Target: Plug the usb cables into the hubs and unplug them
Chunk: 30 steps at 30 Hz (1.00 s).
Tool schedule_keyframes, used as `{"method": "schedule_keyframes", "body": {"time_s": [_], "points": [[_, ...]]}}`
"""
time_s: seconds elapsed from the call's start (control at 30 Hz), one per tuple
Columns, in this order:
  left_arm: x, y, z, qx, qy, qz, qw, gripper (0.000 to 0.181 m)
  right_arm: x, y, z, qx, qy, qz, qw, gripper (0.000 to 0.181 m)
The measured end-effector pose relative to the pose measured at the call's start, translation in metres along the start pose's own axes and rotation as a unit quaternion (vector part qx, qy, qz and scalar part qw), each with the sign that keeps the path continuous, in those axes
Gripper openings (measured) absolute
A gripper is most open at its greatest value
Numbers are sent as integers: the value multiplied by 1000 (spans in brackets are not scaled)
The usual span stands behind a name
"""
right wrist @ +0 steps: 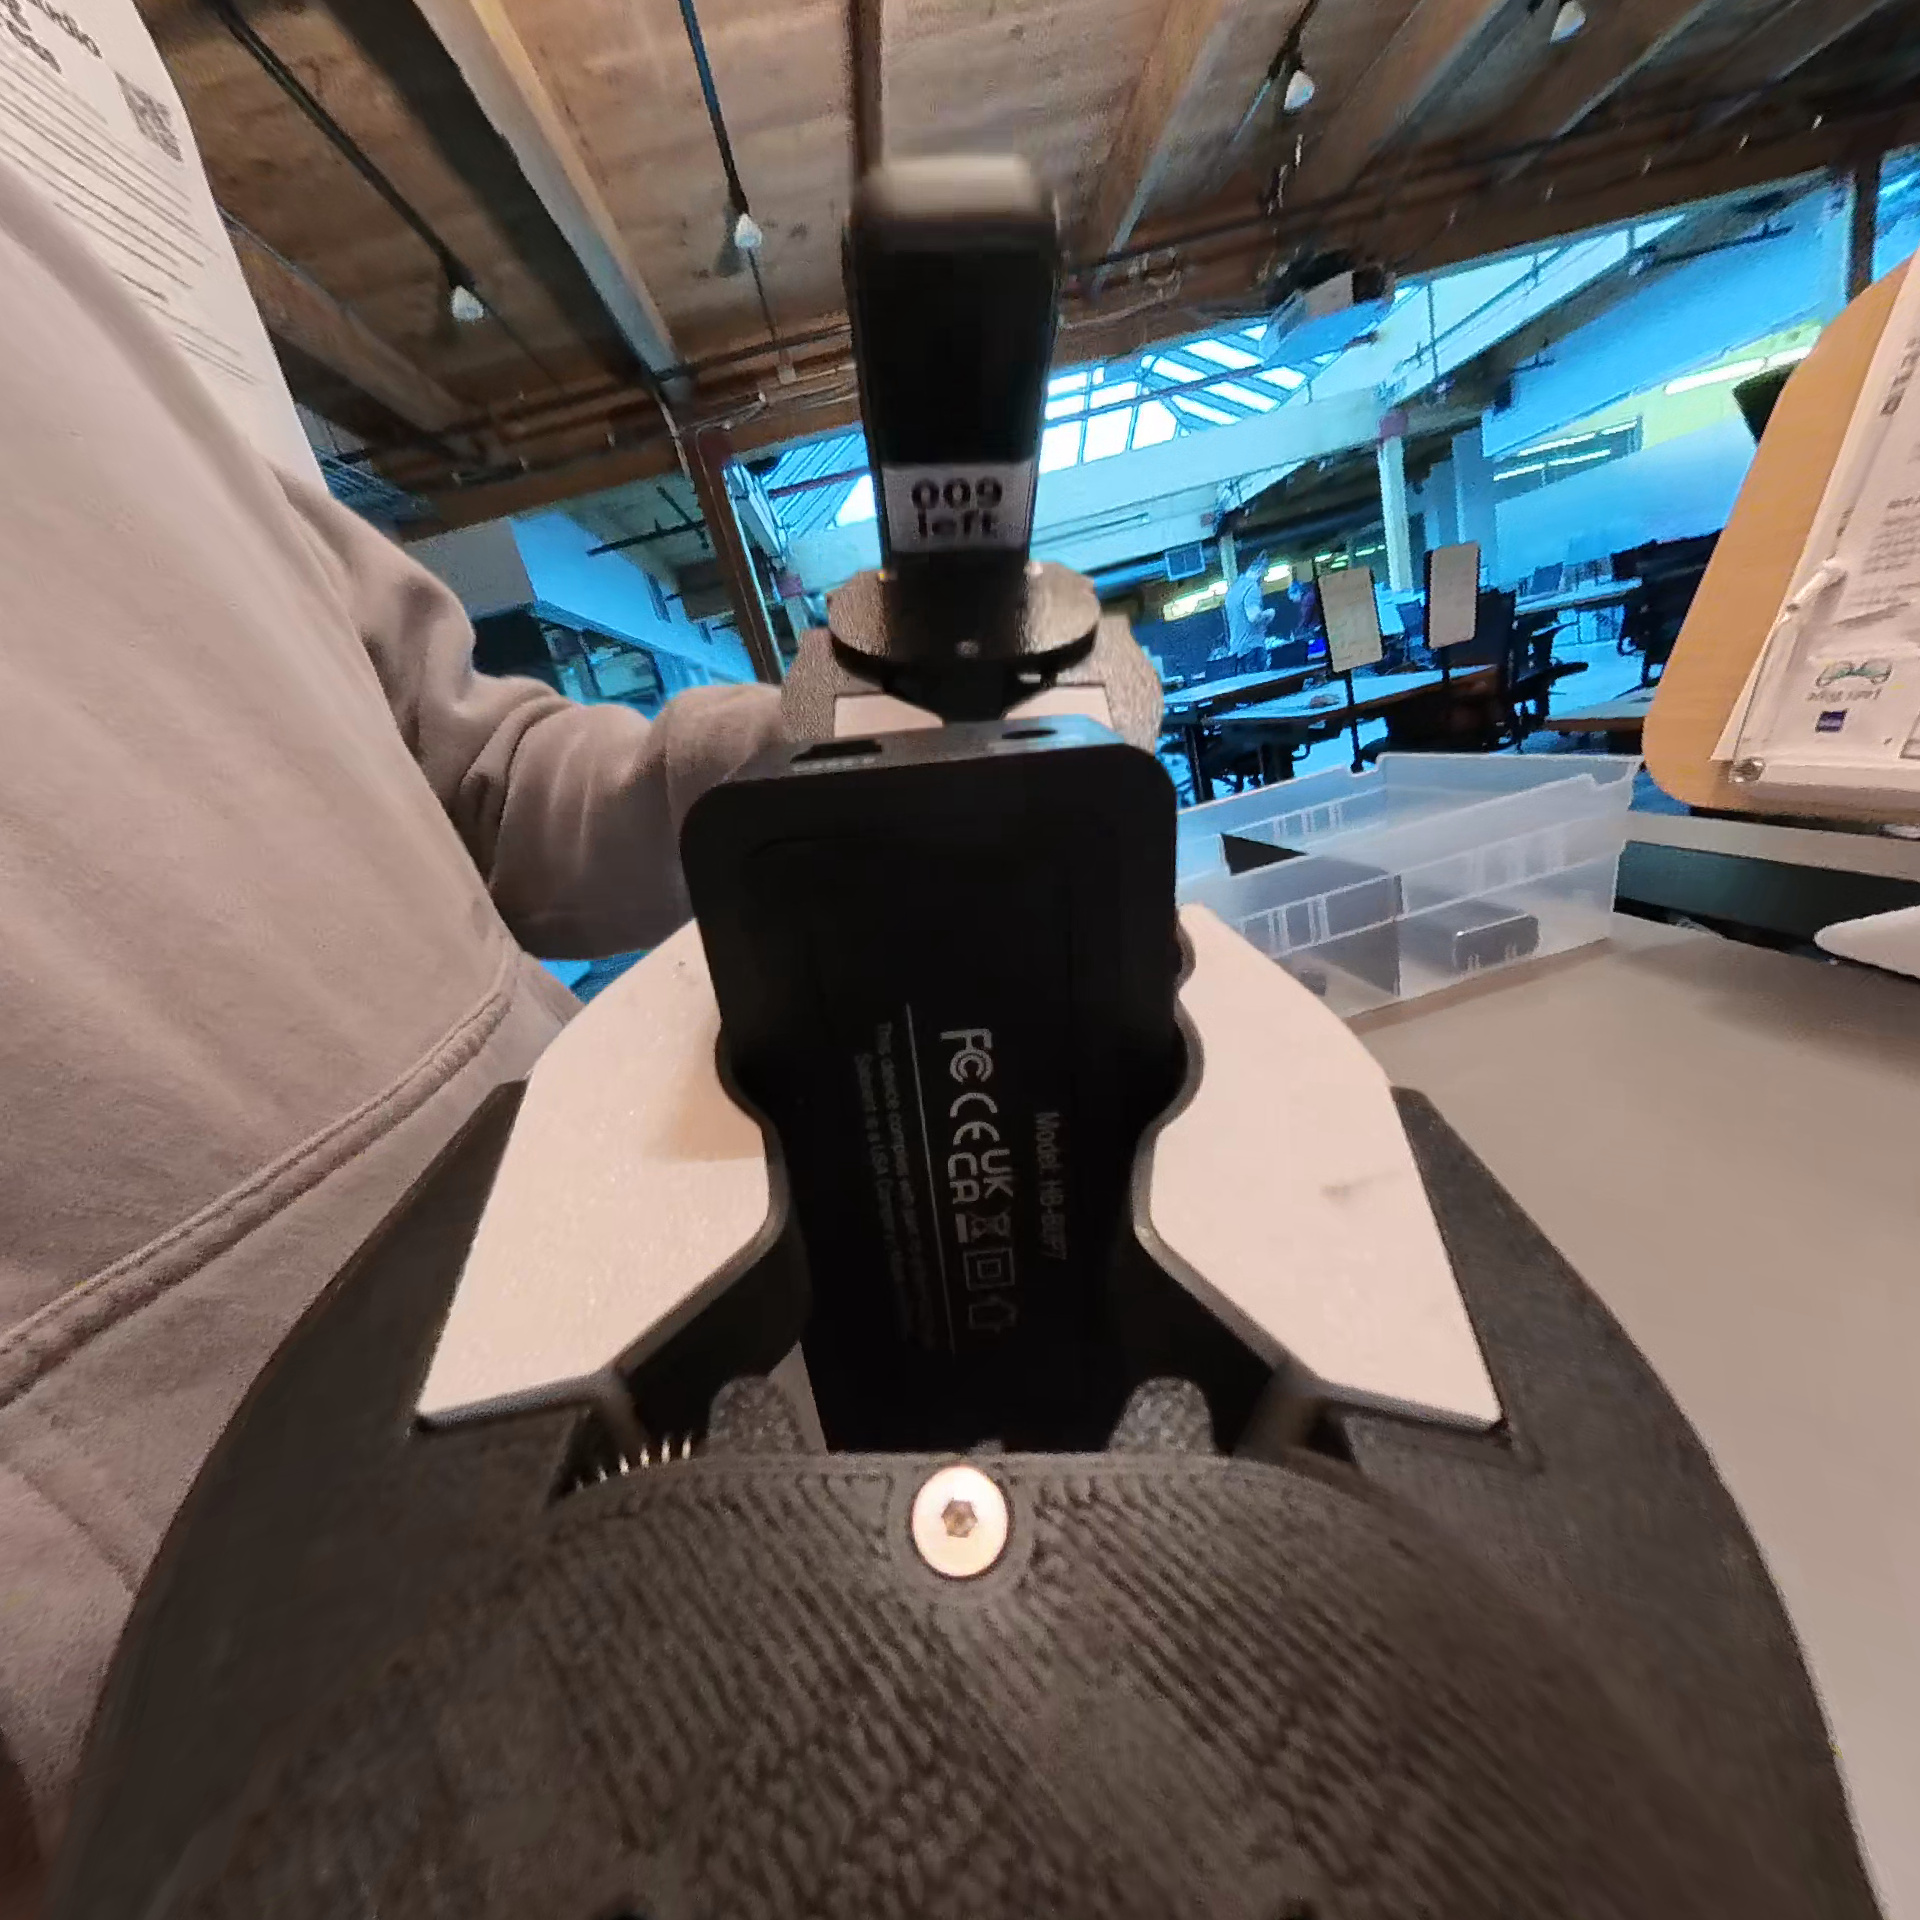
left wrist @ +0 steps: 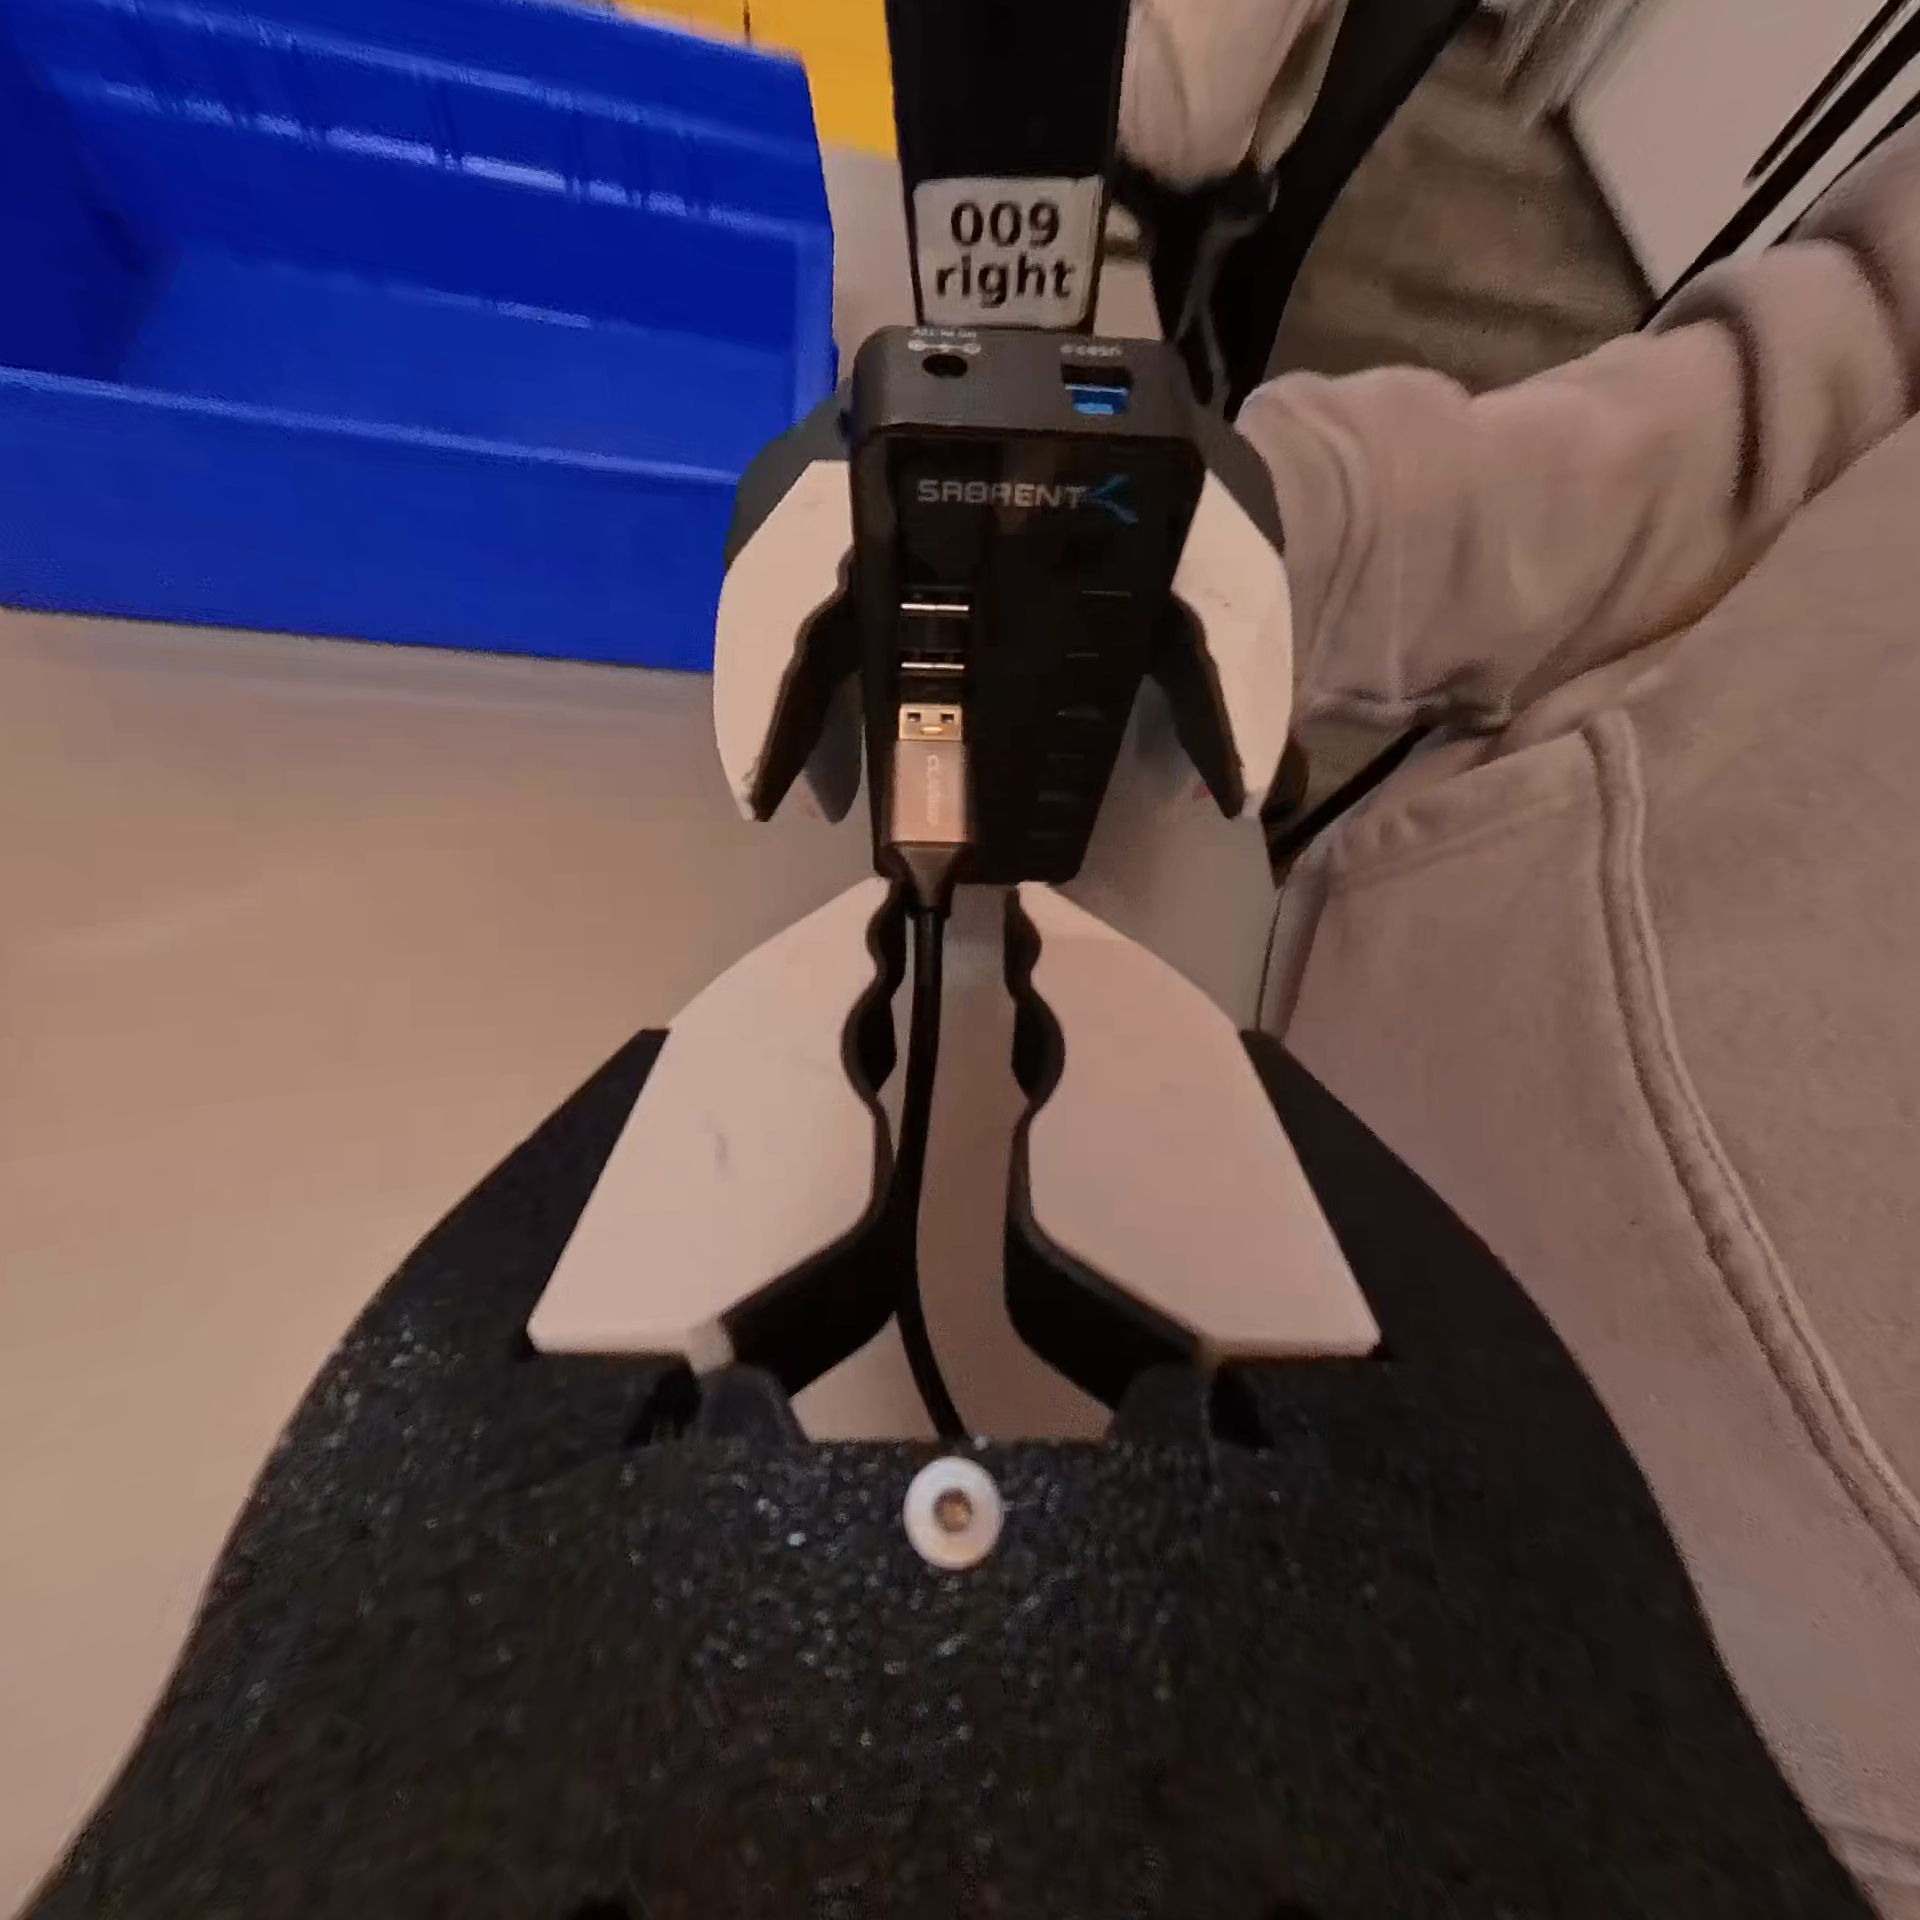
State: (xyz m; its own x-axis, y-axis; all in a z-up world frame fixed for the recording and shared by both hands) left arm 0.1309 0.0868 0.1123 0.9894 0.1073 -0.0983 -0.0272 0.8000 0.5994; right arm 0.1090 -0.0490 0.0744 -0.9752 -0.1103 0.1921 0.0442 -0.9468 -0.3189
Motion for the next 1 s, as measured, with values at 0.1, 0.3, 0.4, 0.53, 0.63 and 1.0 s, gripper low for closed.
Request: {"method": "schedule_keyframes", "body": {"time_s": [0.1, 0.3, 0.4, 0.53, 0.63, 1.0], "points": [[-1, 4, -2, -51, -3, 22, 998, 17, 0, -1, 4, -5, -1, 6, 1000, 73], [-1, 6, -2, -91, 19, 39, 995, 9, 0, -4, 6, 0, 3, 6, 1000, 73], [-2, 6, -3, -88, 14, 47, 995, 9, 1, -5, 6, 4, -6, 5, 1000, 73], [-5, 7, -5, -107, 18, 57, 992, 9, 1, -6, 6, -10, -26, 8, 1000, 73], [-7, 9, -5, -116, 19, 55, 992, 9, 1, -6, 6, -24, -31, 16, 999, 73], [-6, 13, -7, -120, 17, 73, 990, 12, -1, -12, 11, -17, -17, 16, 1000, 73]]}}
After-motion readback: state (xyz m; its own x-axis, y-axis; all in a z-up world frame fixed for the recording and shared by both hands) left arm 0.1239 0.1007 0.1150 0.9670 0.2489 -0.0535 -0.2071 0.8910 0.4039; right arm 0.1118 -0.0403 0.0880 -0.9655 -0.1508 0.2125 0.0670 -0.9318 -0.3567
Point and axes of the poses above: each gripper's, where its closed fingertips meet, y back along the fingers, z out of its top, x = y × z across the jaws, the point moved 8 cm from there along y, back along the fingers, and after that the axes turned 11 degrees about z, right-handed, at the moved point
